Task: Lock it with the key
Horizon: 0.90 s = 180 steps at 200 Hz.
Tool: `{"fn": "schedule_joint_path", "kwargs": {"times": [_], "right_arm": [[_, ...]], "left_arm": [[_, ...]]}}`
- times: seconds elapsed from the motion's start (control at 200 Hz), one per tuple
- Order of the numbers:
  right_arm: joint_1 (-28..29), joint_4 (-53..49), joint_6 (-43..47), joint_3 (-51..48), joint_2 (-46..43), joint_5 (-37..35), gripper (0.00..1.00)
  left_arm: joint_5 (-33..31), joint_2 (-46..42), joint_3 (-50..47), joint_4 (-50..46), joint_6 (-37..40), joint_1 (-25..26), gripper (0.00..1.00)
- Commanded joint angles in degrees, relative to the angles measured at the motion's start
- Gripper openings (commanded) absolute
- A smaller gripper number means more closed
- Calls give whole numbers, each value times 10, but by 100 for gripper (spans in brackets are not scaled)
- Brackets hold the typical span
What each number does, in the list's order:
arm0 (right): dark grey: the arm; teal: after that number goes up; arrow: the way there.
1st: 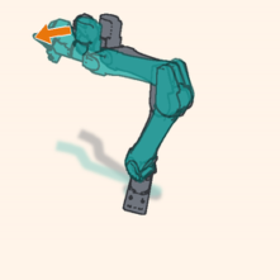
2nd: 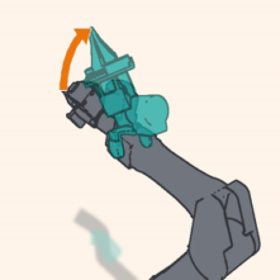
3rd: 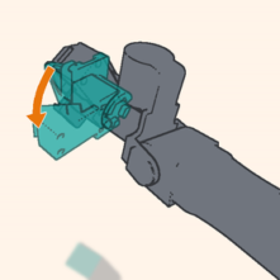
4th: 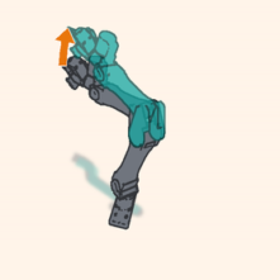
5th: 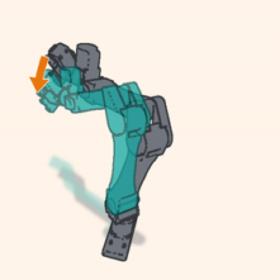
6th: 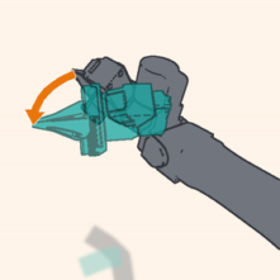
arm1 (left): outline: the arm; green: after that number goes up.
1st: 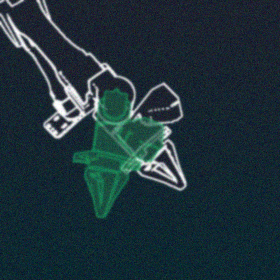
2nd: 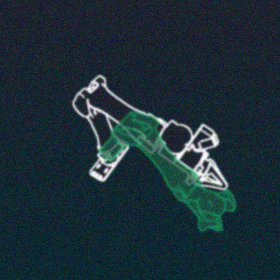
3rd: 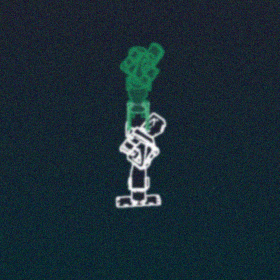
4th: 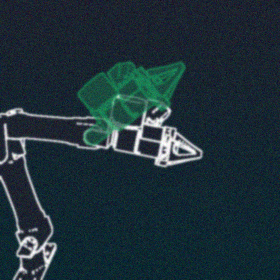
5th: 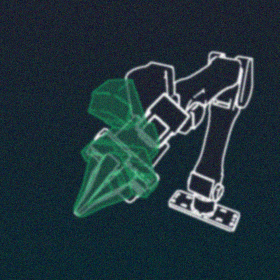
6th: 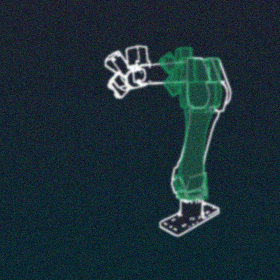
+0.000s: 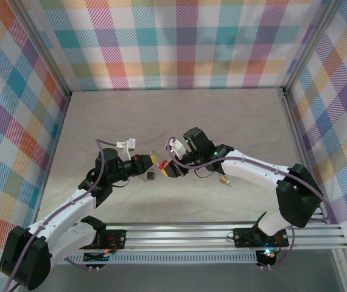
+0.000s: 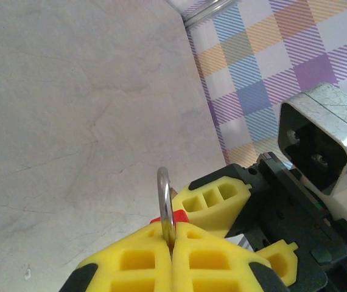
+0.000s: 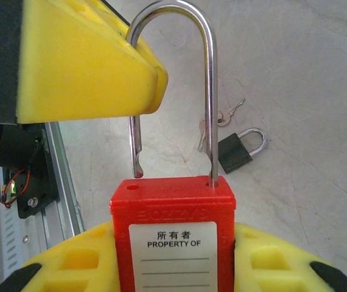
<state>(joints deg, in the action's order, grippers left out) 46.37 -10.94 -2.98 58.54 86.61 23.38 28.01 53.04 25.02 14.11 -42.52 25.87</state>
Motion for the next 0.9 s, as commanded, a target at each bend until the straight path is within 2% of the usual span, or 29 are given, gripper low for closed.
{"fn": "schedule_joint_path", "kwargs": {"times": [0.0,0.185,0.36,0.895], "right_arm": [[5,49,-23,-5,-22,-6,0],[20,62,-28,-7,-19,-43,0],[39,75,-31,-13,-17,-127,0],[38,125,-56,-7,-50,-138,0]], "left_arm": [[-5,1,8,8,13,11,0],[-13,1,9,12,2,15,0],[-8,0,16,11,-5,21,0],[-15,7,-15,23,6,51,0]]}}
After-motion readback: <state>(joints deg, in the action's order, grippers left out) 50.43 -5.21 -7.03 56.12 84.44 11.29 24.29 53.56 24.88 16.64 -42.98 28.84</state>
